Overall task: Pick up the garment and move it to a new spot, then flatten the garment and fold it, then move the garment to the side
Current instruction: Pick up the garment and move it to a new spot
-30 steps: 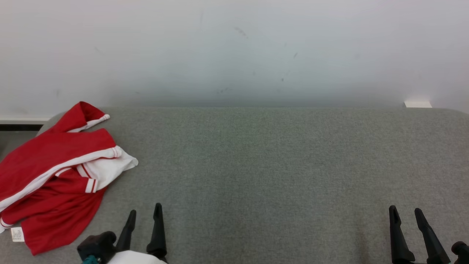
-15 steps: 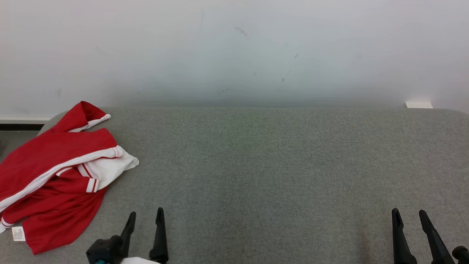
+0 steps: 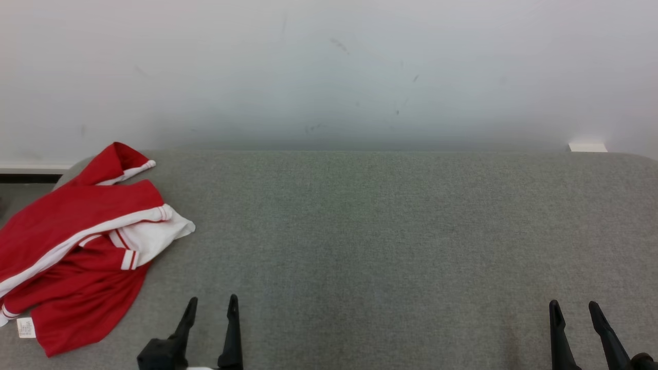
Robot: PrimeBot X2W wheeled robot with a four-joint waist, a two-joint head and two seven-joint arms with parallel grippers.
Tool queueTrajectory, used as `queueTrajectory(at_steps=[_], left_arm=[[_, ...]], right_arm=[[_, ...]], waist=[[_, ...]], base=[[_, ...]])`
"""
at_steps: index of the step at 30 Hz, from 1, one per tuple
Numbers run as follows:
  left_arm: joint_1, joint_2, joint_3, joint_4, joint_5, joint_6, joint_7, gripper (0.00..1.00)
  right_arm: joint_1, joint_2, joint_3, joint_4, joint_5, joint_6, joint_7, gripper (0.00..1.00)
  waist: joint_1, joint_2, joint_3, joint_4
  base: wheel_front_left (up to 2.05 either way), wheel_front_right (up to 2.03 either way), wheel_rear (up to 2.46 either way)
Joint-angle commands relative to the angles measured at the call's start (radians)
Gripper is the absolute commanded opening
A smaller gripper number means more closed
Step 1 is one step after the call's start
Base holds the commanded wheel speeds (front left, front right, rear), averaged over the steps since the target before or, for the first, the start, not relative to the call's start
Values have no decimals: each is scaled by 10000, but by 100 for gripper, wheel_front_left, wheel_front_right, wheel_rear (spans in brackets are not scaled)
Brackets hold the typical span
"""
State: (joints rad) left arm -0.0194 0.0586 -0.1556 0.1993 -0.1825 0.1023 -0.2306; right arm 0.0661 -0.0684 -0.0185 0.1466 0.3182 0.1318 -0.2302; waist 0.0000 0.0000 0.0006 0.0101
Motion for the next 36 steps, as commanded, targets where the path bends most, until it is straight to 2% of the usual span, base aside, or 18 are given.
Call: queueTrajectory(at_steps=[1,16,22,27,36], left_arm=[[86,29,-23,0,331,33,-116,100],[213,-9,-135,1,1212,139,-356,100],[126,-28,-175,50,1237,101,-344,100],[45,-35,-171,78,1234,85,-344,100],[206,-43,-117,55,1259,116,-344,100]], right_arm=[[100,-37,-63,22,-143,-18,-113,100],[225,6,-195,147,-785,-20,-360,100],[273,30,-247,74,-761,-21,-343,100],[365,47,-210,29,-697,-21,-342,100],[487,85,98,110,-580,-21,-342,100]], waist=[[0,0,0,3],[0,0,26,-105],[0,0,22,78],[0,0,13,652],[0,0,-75,2743]], base=[[0,0,0],[0,0,0],[0,0,0],[0,0,0],[0,0,0]])
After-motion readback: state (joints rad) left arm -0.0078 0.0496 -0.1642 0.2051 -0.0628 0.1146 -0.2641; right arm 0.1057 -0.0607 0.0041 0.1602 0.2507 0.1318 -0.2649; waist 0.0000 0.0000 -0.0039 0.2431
